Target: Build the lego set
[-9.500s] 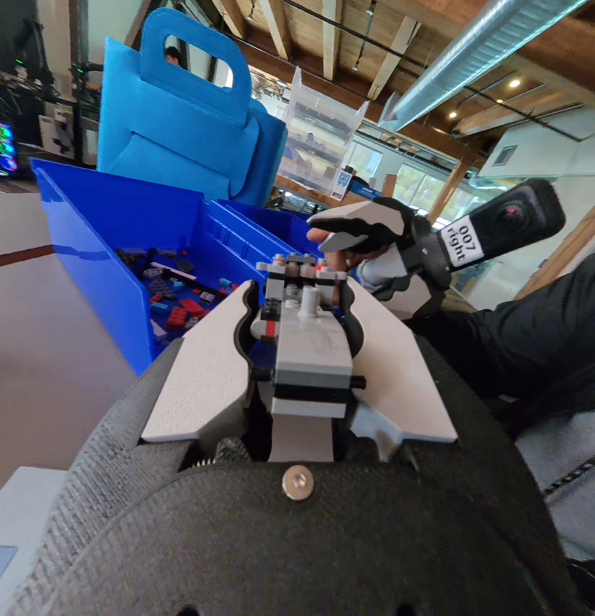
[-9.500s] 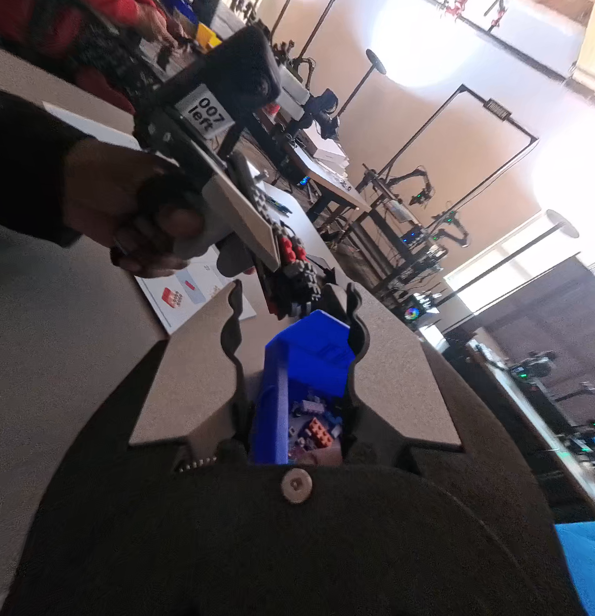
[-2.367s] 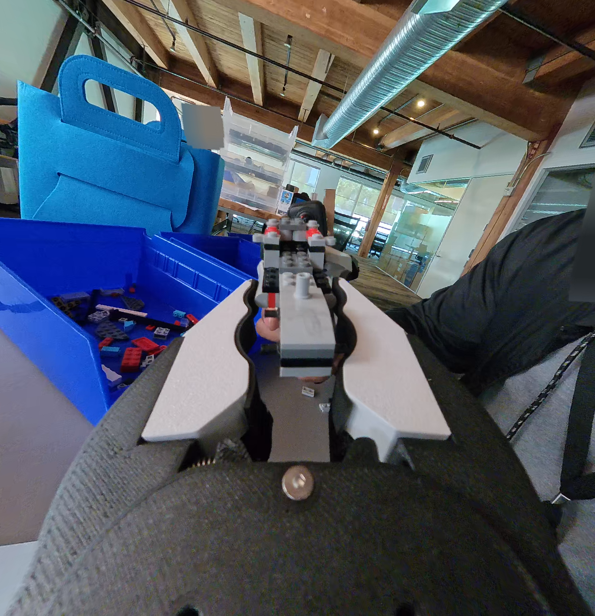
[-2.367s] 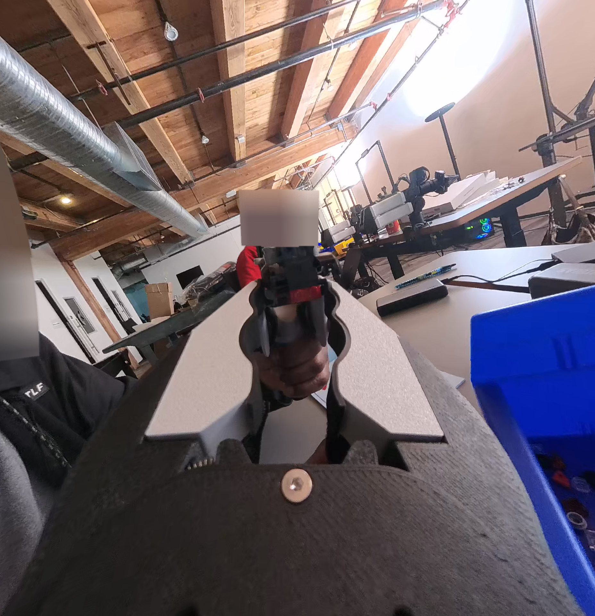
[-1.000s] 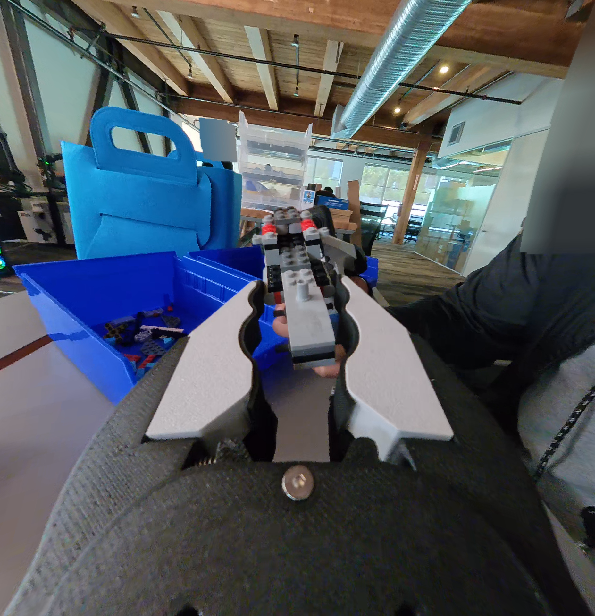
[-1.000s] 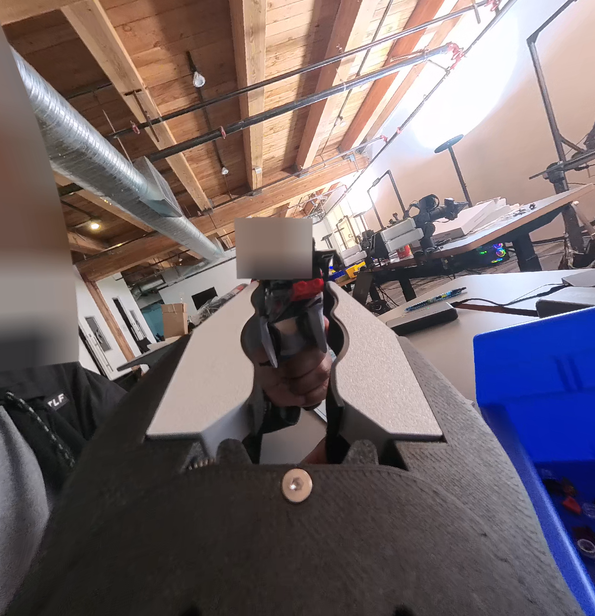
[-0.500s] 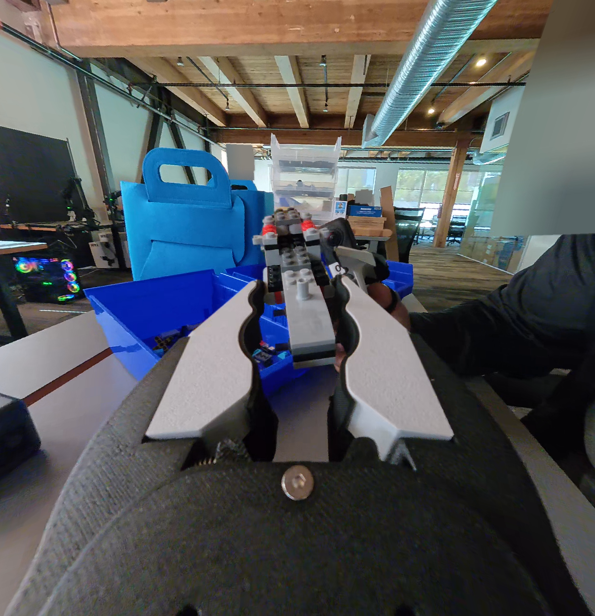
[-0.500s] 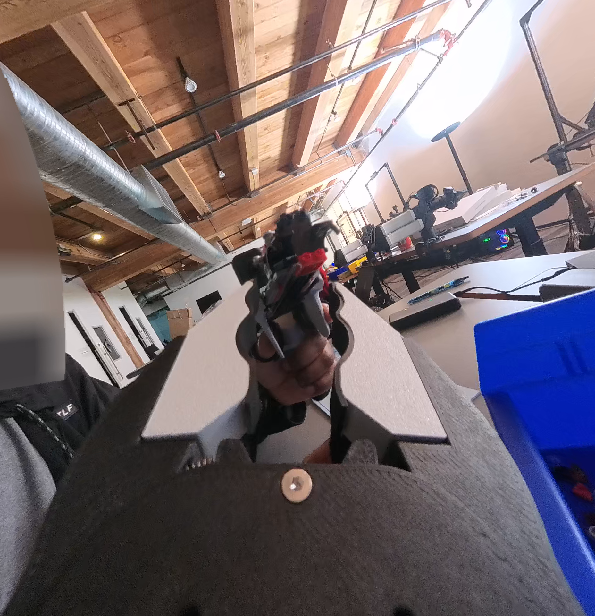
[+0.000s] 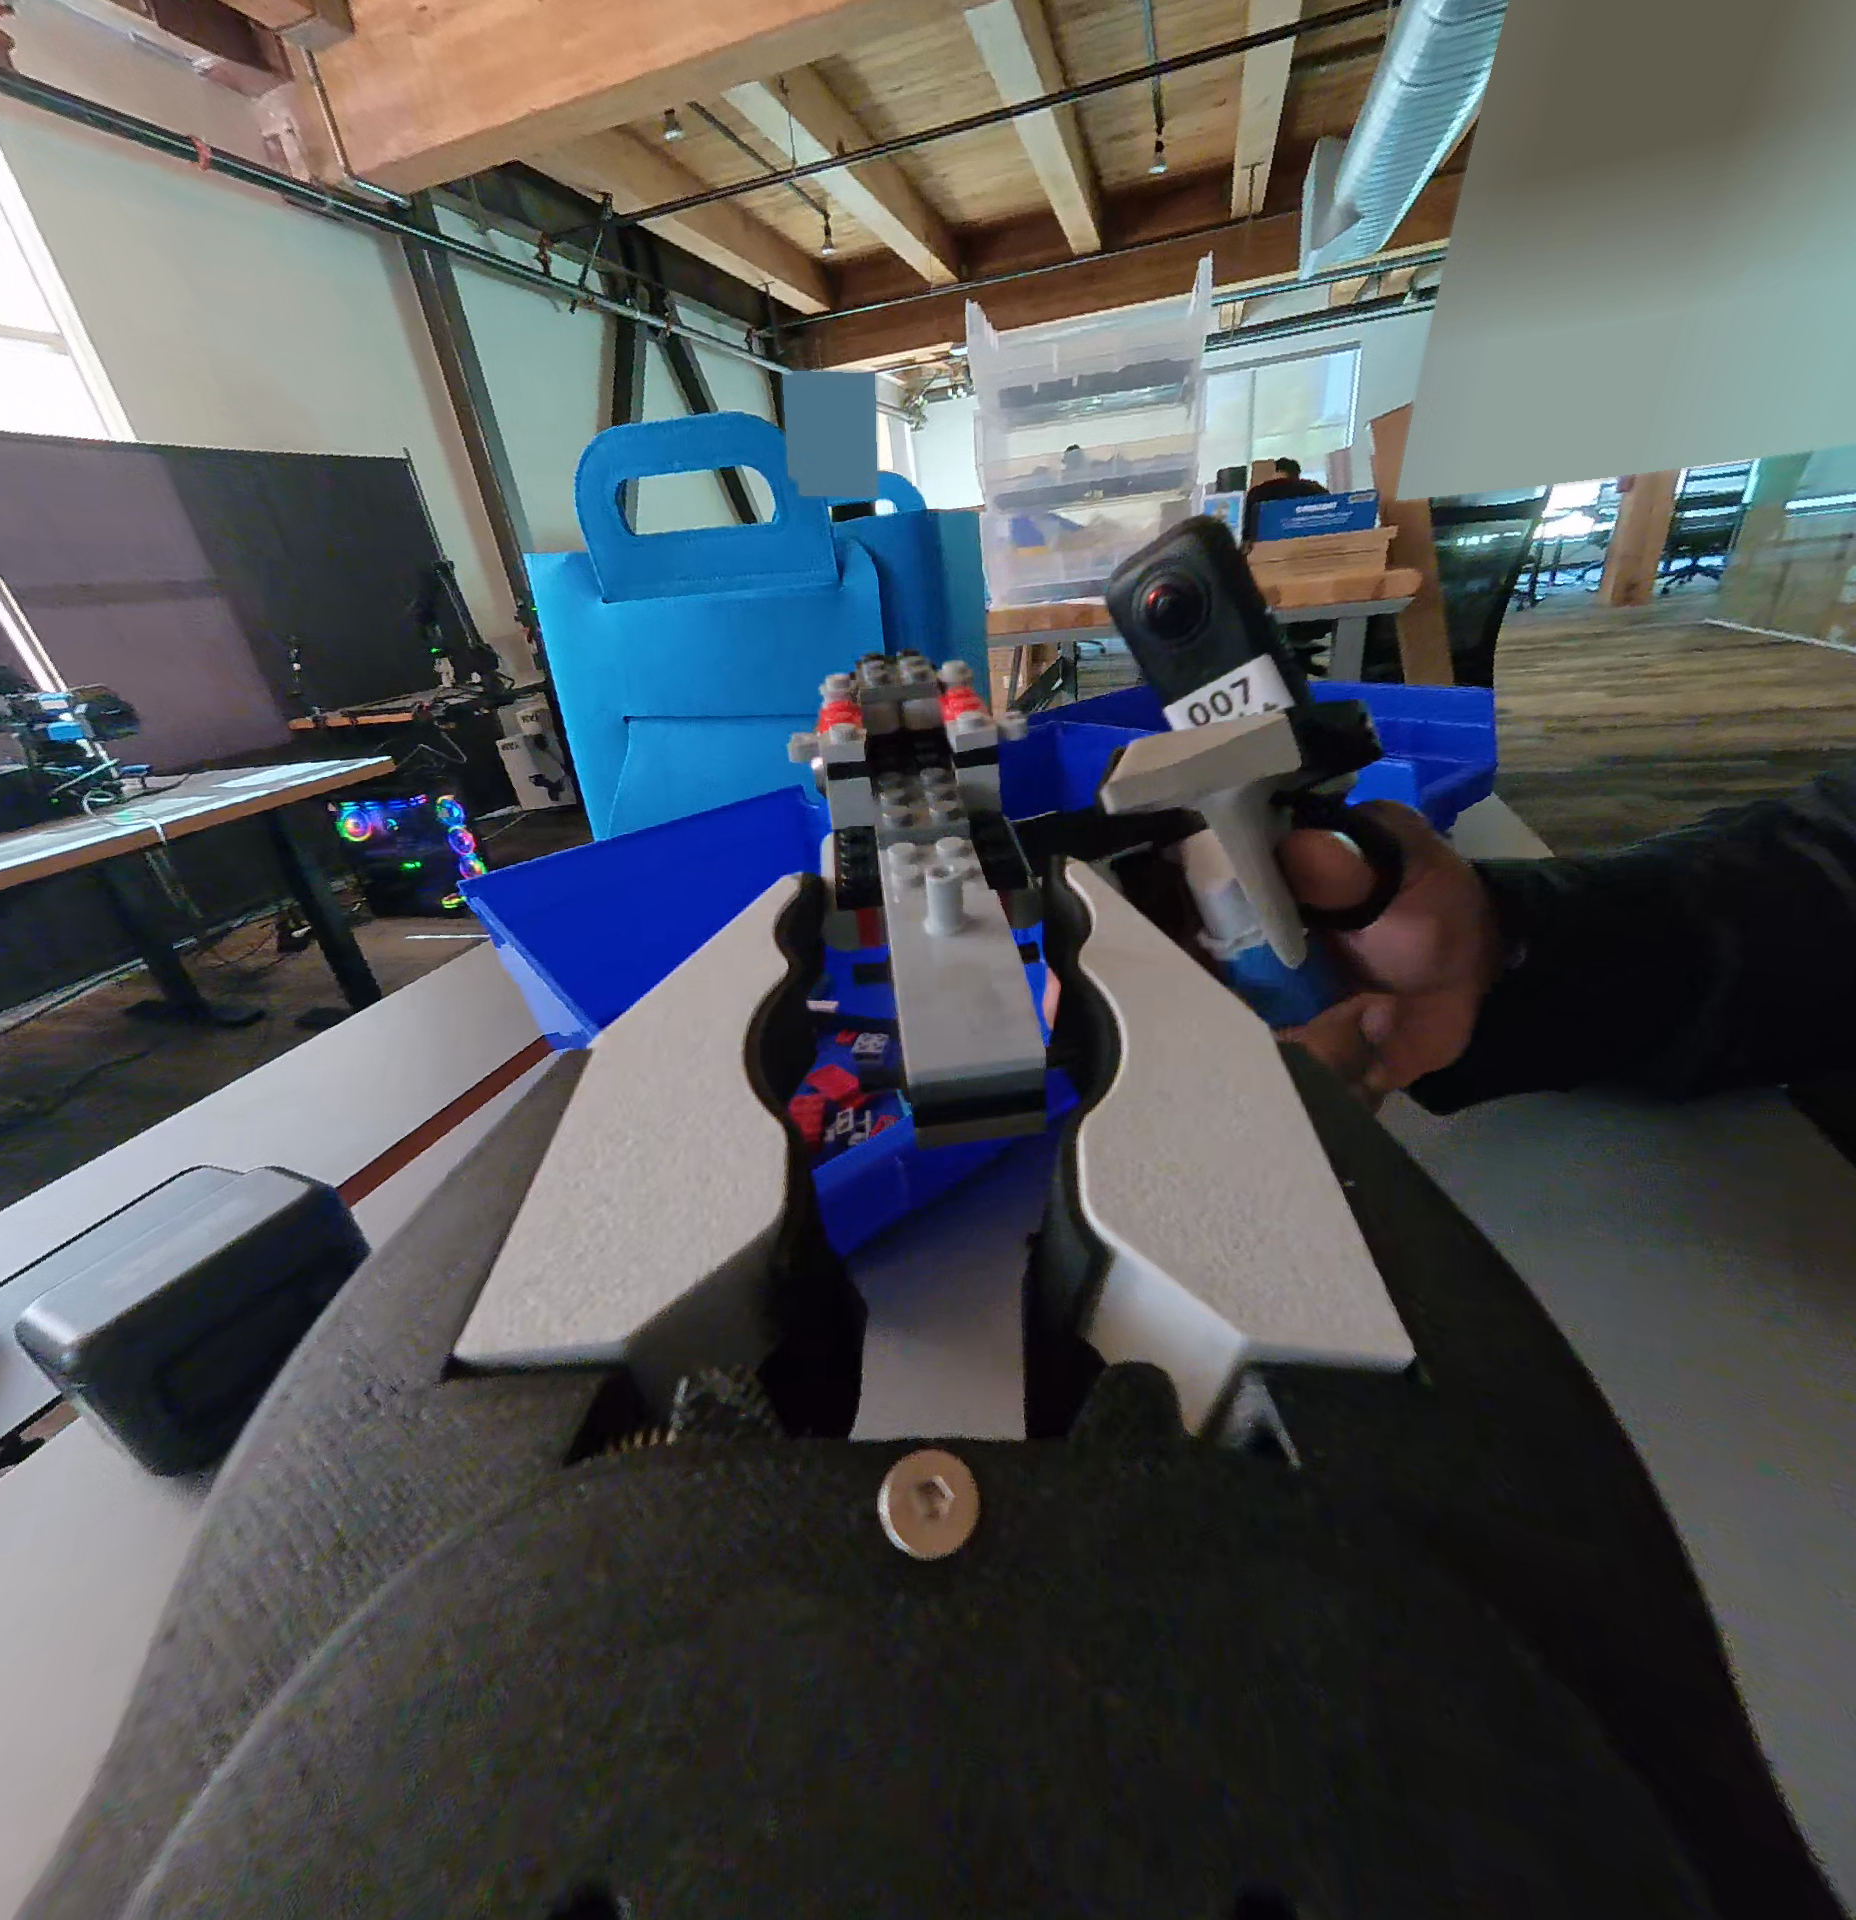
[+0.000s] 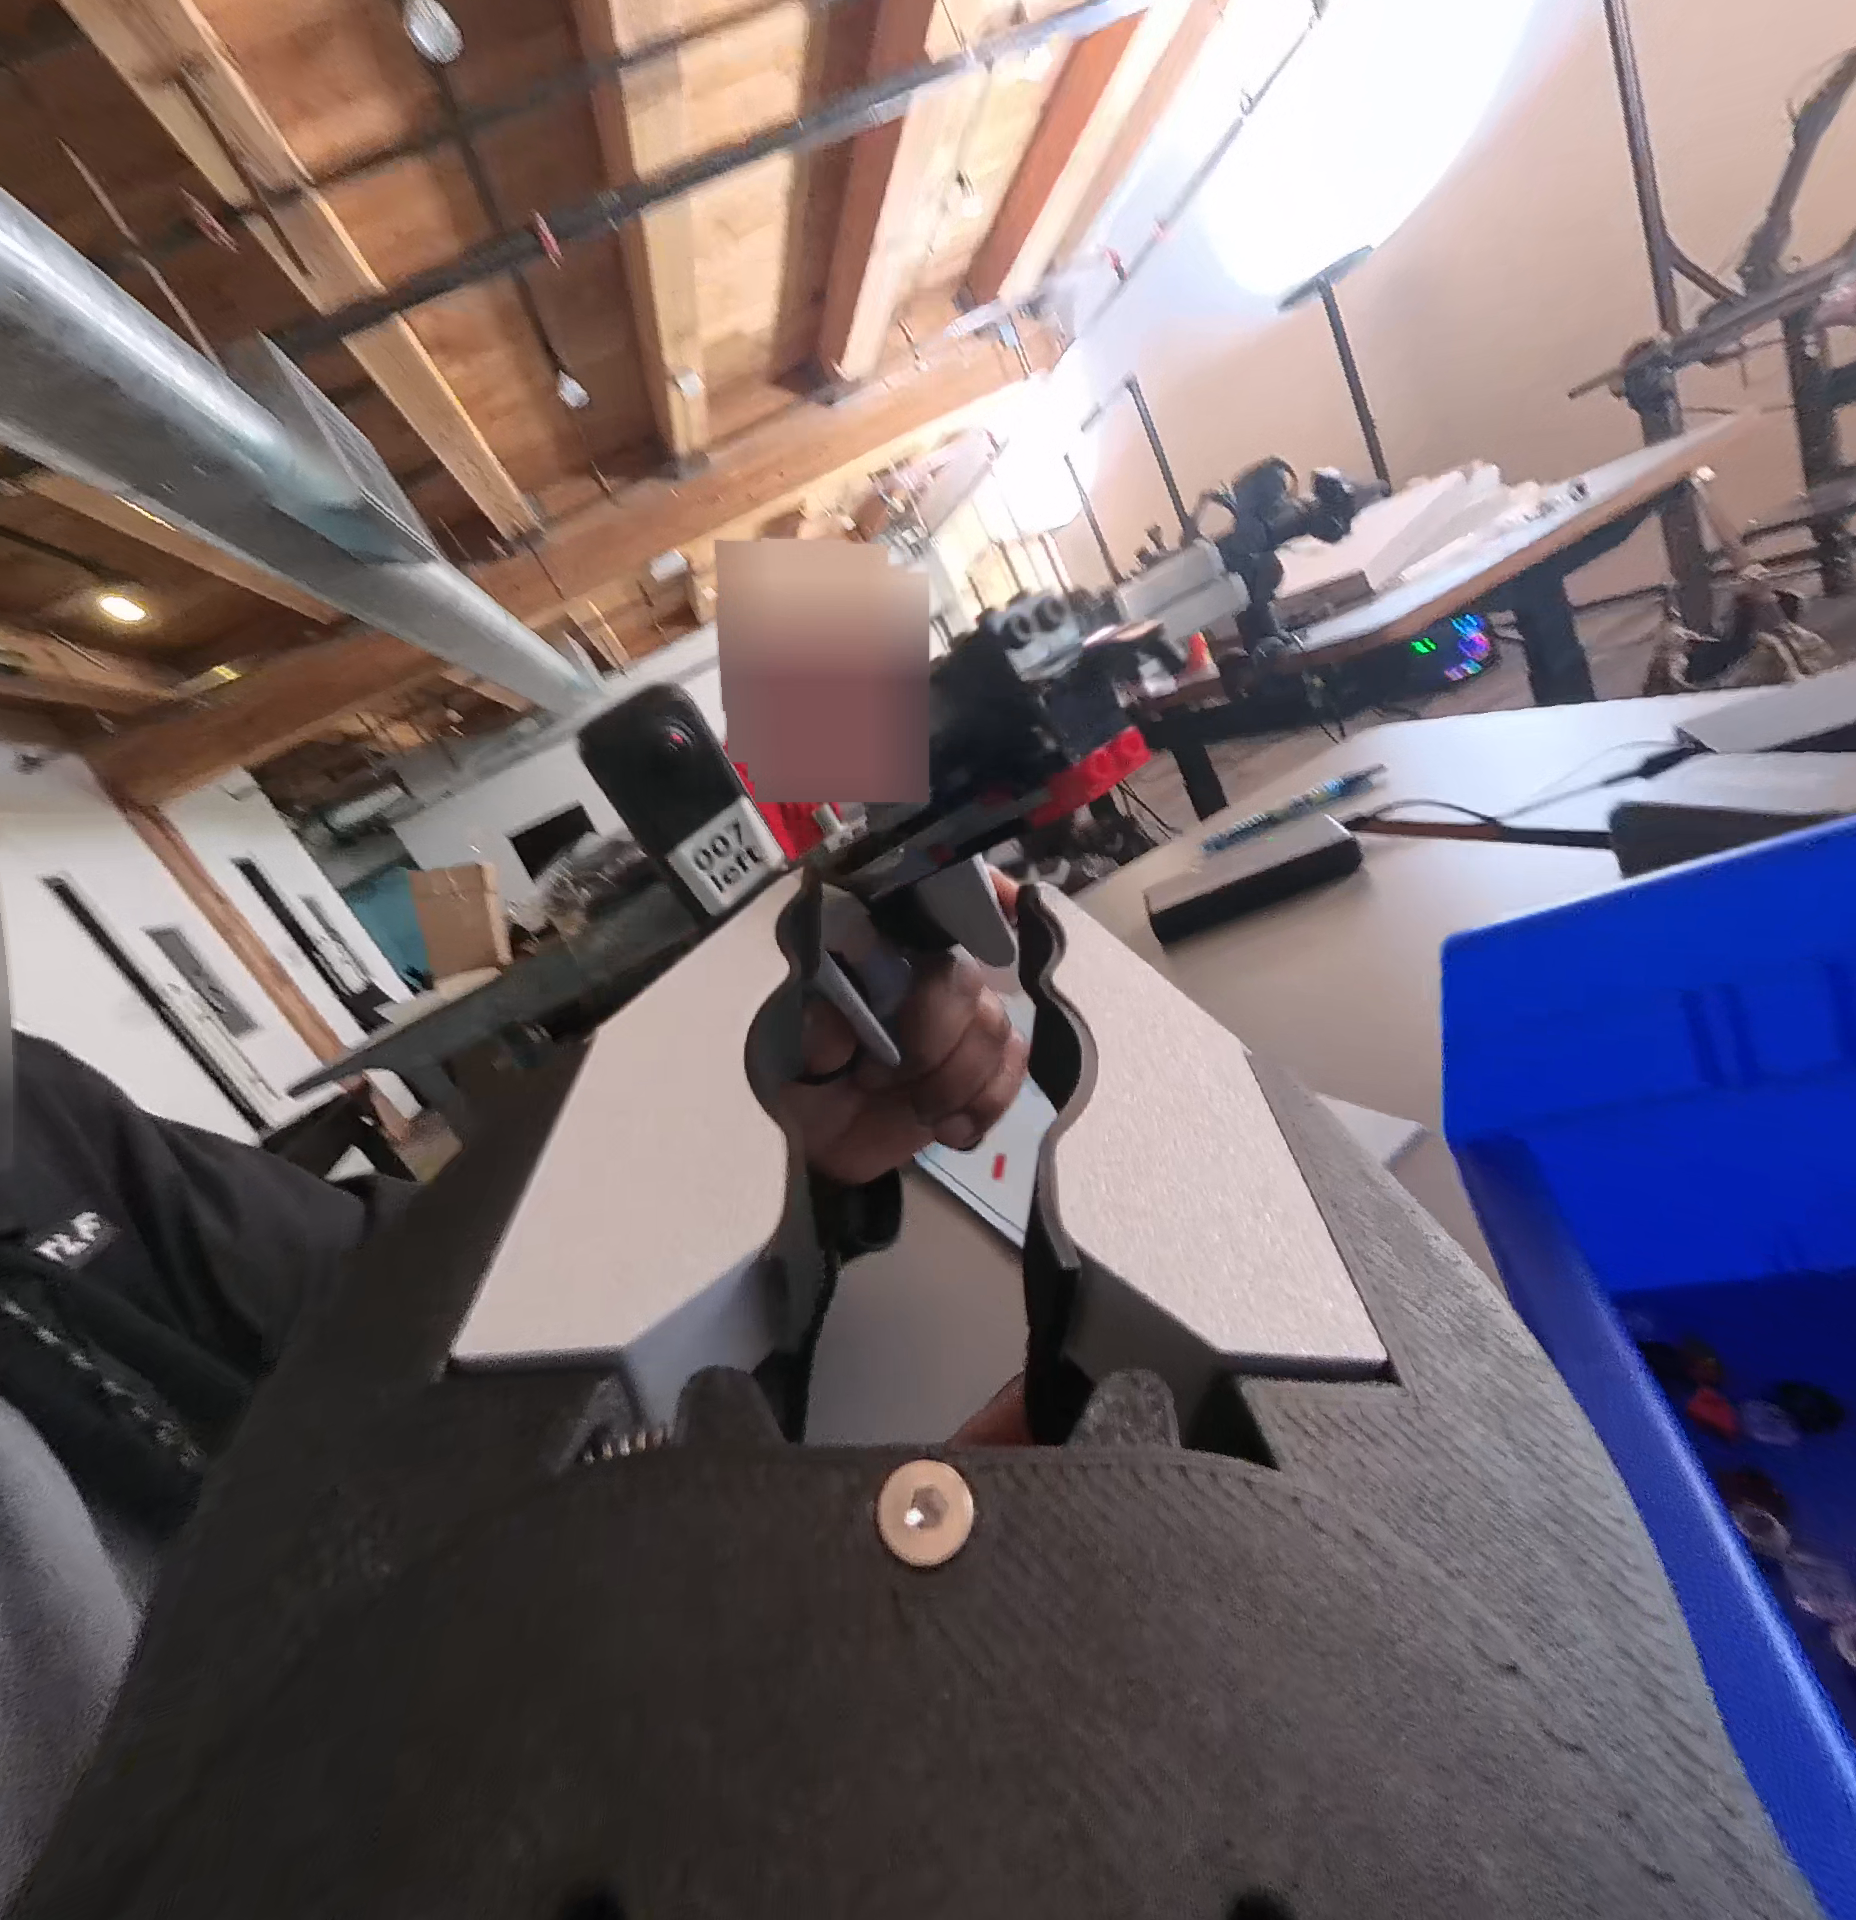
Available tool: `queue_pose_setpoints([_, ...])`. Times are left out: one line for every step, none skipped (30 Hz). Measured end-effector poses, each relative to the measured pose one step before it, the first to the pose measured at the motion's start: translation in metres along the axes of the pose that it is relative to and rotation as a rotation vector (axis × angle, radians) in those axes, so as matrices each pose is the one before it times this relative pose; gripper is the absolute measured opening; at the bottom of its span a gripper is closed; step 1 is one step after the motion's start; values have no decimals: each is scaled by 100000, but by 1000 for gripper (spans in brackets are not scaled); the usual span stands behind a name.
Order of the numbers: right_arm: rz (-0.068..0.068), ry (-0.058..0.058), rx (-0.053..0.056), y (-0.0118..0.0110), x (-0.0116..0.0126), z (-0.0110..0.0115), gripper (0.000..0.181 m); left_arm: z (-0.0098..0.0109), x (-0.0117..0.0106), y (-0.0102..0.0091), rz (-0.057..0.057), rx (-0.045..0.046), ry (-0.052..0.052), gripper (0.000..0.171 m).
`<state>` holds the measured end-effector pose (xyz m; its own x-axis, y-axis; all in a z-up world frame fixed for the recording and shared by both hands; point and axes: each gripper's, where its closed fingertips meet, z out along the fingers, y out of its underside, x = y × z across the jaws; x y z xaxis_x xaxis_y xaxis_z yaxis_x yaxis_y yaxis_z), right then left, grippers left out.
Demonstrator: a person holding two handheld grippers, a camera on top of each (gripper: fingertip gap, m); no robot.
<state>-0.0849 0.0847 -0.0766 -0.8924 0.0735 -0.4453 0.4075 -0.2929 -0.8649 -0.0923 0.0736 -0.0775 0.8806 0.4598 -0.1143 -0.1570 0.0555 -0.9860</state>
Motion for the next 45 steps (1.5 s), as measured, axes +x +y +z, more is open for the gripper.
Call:
queue_pose_setpoints([-864,2054,-2211,186,27,28,39,-1,-108,62,-217,25,-546,42])
queue_pose_setpoints([-1378,2663,-2959,281,56,-37,38,-10,-123,38,-400,202,-585,43])
queue_pose_setpoints([-2216,3278,-3615,359,80,-163,38,-21,-132,56,-320,128,-679,43])
queue_pose_setpoints([-3028,3577,-3674,371,63,-352,38,-21,-137,74,-174,-77,-762,43])
queue_pose_setpoints([-3458,4081,-3608,395,109,-597,38,-2,-131,95,-221,-199,-681,43])
queue_pose_setpoints([-3529,4372,-3699,462,150,-850,38,2,-95,83,-363,-243,-423,43])
queue_pose_setpoints([-3455,3896,-3488,562,114,-1080,39,14,-88,60,-289,-153,-425,43])
queue_pose_setpoints([-3012,4035,-3480,735,179,-1270,39,28,-48,65,-351,-48,-216,43])
queue_pose_setpoints([-2185,4950,-3955,956,382,-1390,38,34,-3,50,-544,-73,81,42])
queue_pose_setpoints([-1513,5566,-4374,1177,542,-1441,37,53,9,61,-509,-81,13,42])
queue_pose_setpoints([-1122,5511,-4576,1368,584,-1395,37,72,26,82,-362,-82,31,42])
queue_pose_setpoints([-920,4556,-4960,1558,477,-1231,36,83,44,95,-325,-170,114,42])
queue_pose_setpoints([-643,3194,-5365,1700,270,-970,35,91,49,113,-301,-223,28,42])
queue_pose_setpoints([-608,2310,-5177,1685,120,-671,34,98,61,124,-283,-231,83,42])
queue_pose_setpoints([-1213,2230,-4628,1546,118,-350,34,96,112,120,-298,-276,445,42])
queue_pose_setpoints([-2011,2182,-4025,1336,154,-67,34,94,103,114,-185,-238,381,42])
queue_pose_setpoints([-2702,1437,-3576,1120,105,198,34,77,93,88,-48,-89,170,43])
queue_pose_setpoints([-3284,580,-3386,898,21,364,34,63,93,66,-54,-12,337,43])
queue_pose_setpoints([-3486,278,-2809,630,14,468,35,41,94,64,43,-82,305,43])
queue_pose_setpoints([-3014,-266,-1997,352,-8,472,36,5,33,63,154,-171,-30,42])
queue_pose_setpoints([-1976,-1316,-1532,175,-85,460,36,-20,3,48,153,-157,-297,42])
queue_pose_setpoints([-1150,-1940,-1135,25,-141,407,38,-22,-20,37,66,-73,-313,42])
queue_pose_setpoints([-1000,-1650,-804,-58,-97,326,39,-44,-36,15,-14,66,-427,42])
queue_pose_setpoints([-1376,-1108,-859,-44,-36,260,40,-40,-38,4,-297,157,-323,42])
queue_pose_setpoints([-1802,-372,-996,4,52,208,40,-42,0,7,-407,132,-101,42])
queue_pose_setpoints([-2008,67,-827,25,122,148,41,-25,36,41,-156,-30,74,42])
queue_pose_setpoints([-2030,-977,-360,-19,-86,59,42,-22,44,69,87,-225,21,42])
queue_pose_setpoints([-1627,-2104,481,-117,-309,-45,44,-42,65,115,110,-420,114,42])
queue_pose_setpoints([-588,-2011,1370,-252,-365,-138,45,-38,69,143,49,-538,136,42])
queue_pose_setpoints([727,-1638,1437,-246,-324,-163,45,-55,35,168,85,-576,36,42])
queue_pose_setpoints([1421,-950,840,-160,-267,-145,44,-44,22,150,87,-515,6,42])
queue_pose_setpoints([1197,67,-58,-26,-237,-127,43,-60,-10,125,-86,-405,-39,42])
queue_pose_setpoints([684,548,-751,80,-299,-110,42,-69,-43,93,-345,-172,-142,43])
queue_pose_setpoints([683,510,-760,57,-432,-84,41,-79,-54,44,-527,27,-195,42])
queue_pose_setpoints([1170,-211,-581,30,-599,-53,38,-70,-31,7,-449,70,-74,43])
queue_pose_setpoints([1685,-689,-777,65,-662,6,35,-59,-40,-16,-183,17,-131,42])
queue_pose_setpoints([1717,-440,-1159,137,-592,74,33,-35,5,-21,13,-15,27,42])
queue_pose_setpoints([1513,403,-1217,172,-392,121,31,-19,3,-33,-10,8,34,42])
queue_pose_setpoints([1641,1823,-1167,134,-92,183,29,6,0,-37,-120,50,-50,42])
queue_pose_setpoints([1318,2388,-1066,108,71,237,28,11,29,-32,-122,82,53,42])
queue_pose_setpoints([570,1912,-1191,108,60,297,28,24,51,-39,-60,68,110,42])
queue_pose_setpoints([-49,1626,-958,43,50,325,27,15,53,-24,-29,22,81,42])
queue_pose_setpoints([-486,1275,-113,-137,42,255,26,15,49,-23,1,20,65,42])
queue_pose_setpoints([-802,578,57,-213,-8,204,23,-2,28,-44,98,82,-25,42])
queue_pose_setpoints([-1566,681,-135,-214,62,215,20,-12,0,-59,123,121,-81,42])
